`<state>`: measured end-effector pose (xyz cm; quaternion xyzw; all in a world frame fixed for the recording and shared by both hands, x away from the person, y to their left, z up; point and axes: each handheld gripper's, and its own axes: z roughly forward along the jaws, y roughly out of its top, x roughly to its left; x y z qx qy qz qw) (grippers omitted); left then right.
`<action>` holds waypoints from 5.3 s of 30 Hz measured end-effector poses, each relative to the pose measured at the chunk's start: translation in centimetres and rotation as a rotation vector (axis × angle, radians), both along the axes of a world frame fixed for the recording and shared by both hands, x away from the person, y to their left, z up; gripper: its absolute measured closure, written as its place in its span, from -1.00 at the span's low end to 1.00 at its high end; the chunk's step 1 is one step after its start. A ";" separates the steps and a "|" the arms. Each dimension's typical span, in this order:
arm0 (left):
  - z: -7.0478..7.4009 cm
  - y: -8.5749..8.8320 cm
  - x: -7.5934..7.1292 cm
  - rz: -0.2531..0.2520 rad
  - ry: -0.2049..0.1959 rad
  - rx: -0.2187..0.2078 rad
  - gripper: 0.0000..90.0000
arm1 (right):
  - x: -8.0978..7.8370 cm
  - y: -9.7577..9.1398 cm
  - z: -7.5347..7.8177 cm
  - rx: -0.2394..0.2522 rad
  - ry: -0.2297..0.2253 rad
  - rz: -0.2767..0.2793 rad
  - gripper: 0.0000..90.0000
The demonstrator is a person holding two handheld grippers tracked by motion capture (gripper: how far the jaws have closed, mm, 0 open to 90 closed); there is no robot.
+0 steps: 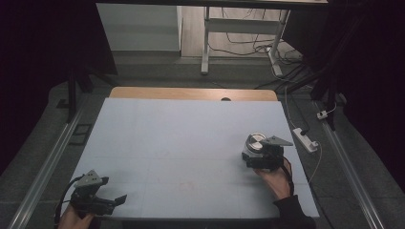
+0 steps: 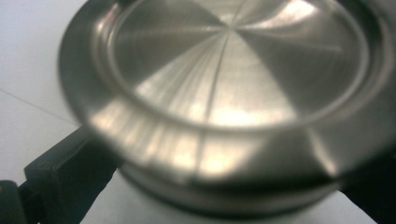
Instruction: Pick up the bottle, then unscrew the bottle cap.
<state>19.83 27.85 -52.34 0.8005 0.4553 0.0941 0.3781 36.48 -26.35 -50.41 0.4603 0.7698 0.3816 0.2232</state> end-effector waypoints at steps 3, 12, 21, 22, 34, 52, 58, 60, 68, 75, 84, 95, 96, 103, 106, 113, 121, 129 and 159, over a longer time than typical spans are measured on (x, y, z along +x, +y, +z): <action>0.0 0.0 0.0 0.000 0.001 0.001 -1.00 | 0.2 0.1 0.1 -0.002 -0.013 -0.007 -1.00; 0.0 0.0 0.0 -0.002 0.003 0.003 -1.00 | 0.1 0.1 0.6 0.024 -0.049 0.007 -0.72; 0.0 -0.1 0.0 -0.004 0.002 0.006 -0.99 | 0.0 0.2 0.6 0.014 -0.047 -0.003 -0.70; 0.0 -0.1 0.0 -0.005 0.002 0.006 -0.99 | 0.0 0.2 0.6 0.015 -0.047 -0.004 -0.70; 0.0 -0.1 0.0 -0.009 0.003 0.006 -0.98 | 0.0 0.2 0.9 -0.006 -0.039 0.007 -0.68; 0.0 -0.1 0.0 -0.010 0.004 0.005 -0.98 | -1.3 2.6 2.3 0.001 -0.049 0.137 -0.68; 0.0 -0.1 0.0 -0.010 0.004 0.005 -0.98 | -2.0 4.3 2.8 0.013 -0.054 0.194 -0.68; 0.0 -0.1 0.0 -0.010 0.004 0.005 -0.98 | -2.2 4.9 2.9 0.019 -0.054 0.213 -0.68; 0.0 -0.1 0.1 -0.011 0.006 0.005 -0.98 | -2.9 6.6 3.1 0.025 -0.058 0.266 -0.68; 0.0 -0.1 0.1 -0.010 0.007 0.005 -0.98 | -3.4 8.1 3.1 0.018 -0.050 0.309 -0.68; 0.0 -0.1 0.1 -0.011 0.010 0.003 -0.98 | -4.2 10.3 3.1 0.001 -0.051 0.358 -0.68; 0.0 -0.1 0.1 -0.013 0.012 0.006 -0.98 | -4.8 12.8 2.7 0.001 -0.050 0.427 -0.68; 0.0 -0.1 0.1 -0.013 0.012 0.006 -0.98 | -4.9 13.1 2.7 0.001 -0.048 0.432 -0.68; -0.1 -0.1 0.1 -0.017 0.012 0.006 -0.98 | -5.1 14.6 2.3 -0.001 -0.041 0.471 -0.68; -0.1 -0.1 0.1 -0.018 0.012 0.006 -0.98 | -5.2 15.2 2.2 0.002 -0.037 0.483 -0.68; -0.1 -0.1 0.1 -0.020 0.013 0.006 -0.98 | -5.6 16.4 2.1 0.007 -0.042 0.516 -0.68; 0.0 0.0 0.1 -0.020 0.009 -0.005 -0.99 | -6.1 17.3 1.9 -0.001 -0.052 0.551 -0.68; 0.1 -0.1 0.1 -0.037 0.000 -0.017 -1.00 | -6.1 17.2 2.1 0.000 -0.058 0.554 -0.68; 2.7 -3.9 4.3 -0.190 -0.159 -0.068 -1.00 | -6.1 16.9 2.4 0.012 -0.074 0.583 -0.68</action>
